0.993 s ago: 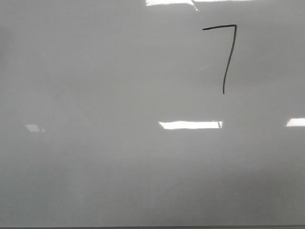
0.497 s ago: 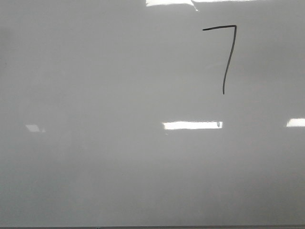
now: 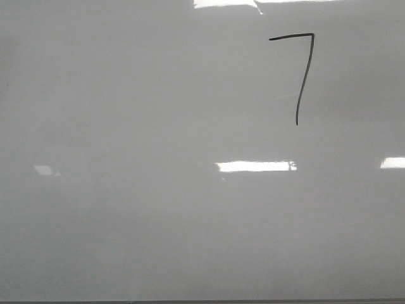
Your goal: Write number 7 on whiteboard
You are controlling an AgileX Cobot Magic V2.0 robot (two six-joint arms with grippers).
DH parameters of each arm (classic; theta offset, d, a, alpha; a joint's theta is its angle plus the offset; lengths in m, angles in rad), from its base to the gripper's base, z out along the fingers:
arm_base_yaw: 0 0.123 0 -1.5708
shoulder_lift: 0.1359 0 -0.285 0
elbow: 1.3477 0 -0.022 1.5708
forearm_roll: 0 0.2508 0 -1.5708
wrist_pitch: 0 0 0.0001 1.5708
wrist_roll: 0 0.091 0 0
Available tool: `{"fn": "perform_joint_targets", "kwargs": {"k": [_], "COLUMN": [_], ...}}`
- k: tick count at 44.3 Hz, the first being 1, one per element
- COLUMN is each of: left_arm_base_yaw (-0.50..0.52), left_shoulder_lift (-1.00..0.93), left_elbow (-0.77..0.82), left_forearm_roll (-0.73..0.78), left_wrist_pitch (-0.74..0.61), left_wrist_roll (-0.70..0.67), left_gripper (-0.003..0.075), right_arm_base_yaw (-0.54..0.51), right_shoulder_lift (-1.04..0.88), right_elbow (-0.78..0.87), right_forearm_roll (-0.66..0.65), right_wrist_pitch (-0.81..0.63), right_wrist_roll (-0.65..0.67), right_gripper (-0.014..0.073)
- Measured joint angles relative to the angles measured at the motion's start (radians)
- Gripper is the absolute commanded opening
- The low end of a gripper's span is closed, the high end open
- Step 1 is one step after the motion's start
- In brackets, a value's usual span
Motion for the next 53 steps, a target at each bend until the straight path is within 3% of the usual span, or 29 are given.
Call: {"fn": "perform_joint_targets", "kwargs": {"k": [5,13,22,25,53], "left_arm_base_yaw": [0.0,0.0,0.0,0.0,0.0], "left_shoulder_lift": [0.0,0.0,0.0,0.0,0.0], "left_elbow": [0.0,0.0,0.0,0.0,0.0], "left_forearm_roll": [0.0,0.0,0.0,0.0,0.0], "left_wrist_pitch": [-0.001,-0.006,-0.008,-0.008,-0.009], "left_wrist_roll": [0.0,0.0,0.0,0.0,0.002], "left_gripper": [0.0369,0.0185,0.0008,-0.002,-0.002], "right_arm_base_yaw": [0.0,0.0,0.0,0.0,0.0], "right_shoulder_lift": [0.0,0.0,0.0,0.0,0.0], "right_elbow": [0.002,0.002,0.002,0.002,0.002], "right_forearm_roll": [0.0,0.0,0.0,0.0,0.0], "right_wrist_pitch": [-0.002,-0.002,-0.002,-0.002,-0.002], "right_wrist_roll": [0.0,0.002,0.002,0.002,0.002], "right_gripper": [0.0474,0.0183,-0.0057,-0.0067,-0.0068]}}
